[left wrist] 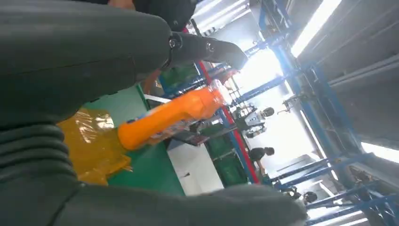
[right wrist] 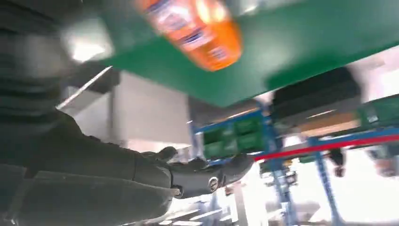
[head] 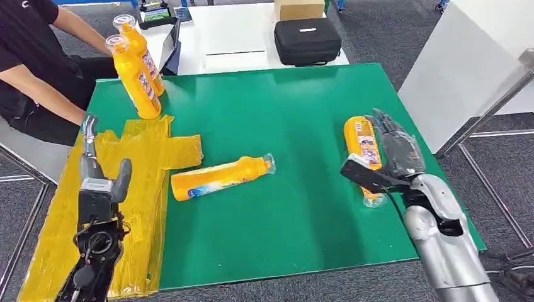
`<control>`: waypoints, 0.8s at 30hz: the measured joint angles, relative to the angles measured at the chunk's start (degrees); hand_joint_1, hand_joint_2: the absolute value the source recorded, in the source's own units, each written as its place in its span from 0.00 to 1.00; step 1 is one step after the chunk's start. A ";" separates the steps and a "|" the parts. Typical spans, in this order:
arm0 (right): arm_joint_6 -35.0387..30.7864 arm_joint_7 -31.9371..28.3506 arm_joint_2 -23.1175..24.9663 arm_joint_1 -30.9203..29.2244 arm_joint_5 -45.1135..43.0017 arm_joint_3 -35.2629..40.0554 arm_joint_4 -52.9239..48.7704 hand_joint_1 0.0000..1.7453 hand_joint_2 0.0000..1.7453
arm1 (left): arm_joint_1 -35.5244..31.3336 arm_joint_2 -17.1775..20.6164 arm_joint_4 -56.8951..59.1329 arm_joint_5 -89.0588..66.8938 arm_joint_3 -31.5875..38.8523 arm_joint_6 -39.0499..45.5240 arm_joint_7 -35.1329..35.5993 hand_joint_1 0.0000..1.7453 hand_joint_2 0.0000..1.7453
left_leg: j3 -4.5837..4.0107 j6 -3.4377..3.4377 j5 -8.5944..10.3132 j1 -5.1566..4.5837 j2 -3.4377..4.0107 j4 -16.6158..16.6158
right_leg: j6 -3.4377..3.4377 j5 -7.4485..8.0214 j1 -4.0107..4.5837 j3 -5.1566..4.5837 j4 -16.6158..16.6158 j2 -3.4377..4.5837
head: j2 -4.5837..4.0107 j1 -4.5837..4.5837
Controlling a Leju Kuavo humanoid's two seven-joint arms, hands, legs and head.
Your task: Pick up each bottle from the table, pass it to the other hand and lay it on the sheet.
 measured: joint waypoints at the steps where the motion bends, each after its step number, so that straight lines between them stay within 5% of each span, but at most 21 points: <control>1: 0.16 -0.04 -0.64 0.95 0.11 -1.00 -0.77 0.00 1.00 | 0.86 -0.02 -0.83 -0.44 0.31 -0.42 0.09 0.00 0.00 | -0.01 0.00 -0.01 0.00 0.01 0.00 | 0.01 -0.01 0.00 0.00 0.00 0.00 | 0.00 0.00; 10: 1.90 1.55 -3.75 3.28 1.95 -3.29 -2.26 0.00 1.00 | 3.41 -0.74 -5.72 -1.73 1.27 -0.44 0.44 0.00 0.00 | 0.02 0.00 -0.06 0.00 0.04 0.00 | 0.02 0.00 0.01 0.00 0.00 0.02 | 0.00 -0.04; 15: 10.35 10.22 -6.43 2.82 3.43 -3.55 -2.80 0.00 1.00 | 5.08 -1.05 -8.79 0.55 3.23 0.22 0.17 0.00 0.00 | -0.03 0.01 -0.04 0.00 0.03 0.00 | 0.03 0.00 0.01 0.00 0.02 0.01 | 0.00 0.00; 24: 15.28 6.56 -12.88 -8.88 2.08 -1.30 7.72 0.00 1.00 | 7.50 -2.55 -13.22 1.16 5.42 -0.27 -0.61 0.00 0.00 | -0.05 0.14 0.04 -0.08 -0.04 0.00 | 0.10 0.03 -0.06 0.02 0.00 -0.07 | 0.00 -0.02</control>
